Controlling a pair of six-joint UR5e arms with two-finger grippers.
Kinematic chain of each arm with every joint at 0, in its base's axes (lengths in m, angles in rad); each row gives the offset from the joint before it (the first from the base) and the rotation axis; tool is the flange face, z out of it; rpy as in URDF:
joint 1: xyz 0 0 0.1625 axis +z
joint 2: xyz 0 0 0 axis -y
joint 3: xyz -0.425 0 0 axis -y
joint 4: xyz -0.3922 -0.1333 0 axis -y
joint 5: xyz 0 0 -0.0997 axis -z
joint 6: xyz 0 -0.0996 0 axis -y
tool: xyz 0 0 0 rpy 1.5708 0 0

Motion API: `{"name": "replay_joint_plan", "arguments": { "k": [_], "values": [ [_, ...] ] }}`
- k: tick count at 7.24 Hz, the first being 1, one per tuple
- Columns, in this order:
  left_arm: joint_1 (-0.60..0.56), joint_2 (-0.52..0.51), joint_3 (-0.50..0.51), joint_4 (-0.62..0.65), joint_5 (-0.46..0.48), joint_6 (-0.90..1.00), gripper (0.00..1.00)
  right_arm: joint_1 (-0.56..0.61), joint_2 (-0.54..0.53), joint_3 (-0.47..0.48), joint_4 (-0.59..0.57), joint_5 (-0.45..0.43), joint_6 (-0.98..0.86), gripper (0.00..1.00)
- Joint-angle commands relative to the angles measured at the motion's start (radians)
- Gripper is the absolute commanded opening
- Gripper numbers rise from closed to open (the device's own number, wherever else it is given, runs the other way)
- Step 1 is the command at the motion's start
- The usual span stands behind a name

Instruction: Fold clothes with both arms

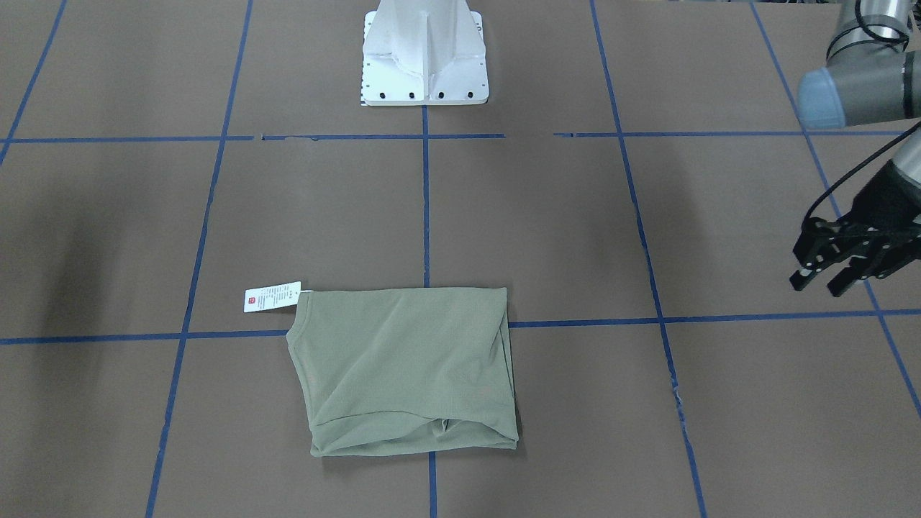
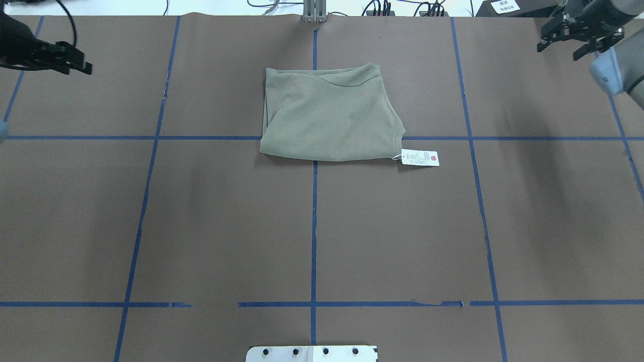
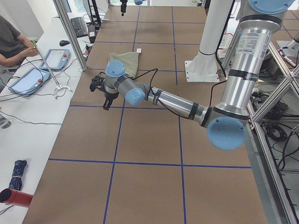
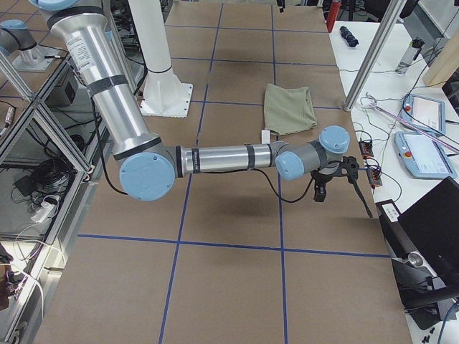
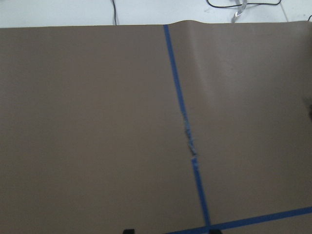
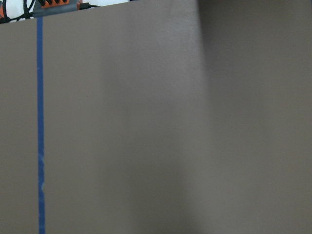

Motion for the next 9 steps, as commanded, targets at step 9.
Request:
{"name": "replay_joint_plan", "arguments": {
  "k": [9],
  "values": [
    [-0.213, 0.159, 0.079, 0.095, -0.09, 0.415, 1.0, 0.07, -0.283, 0.405, -0.342, -0.004, -0.266, 1.0]
  ]
}}
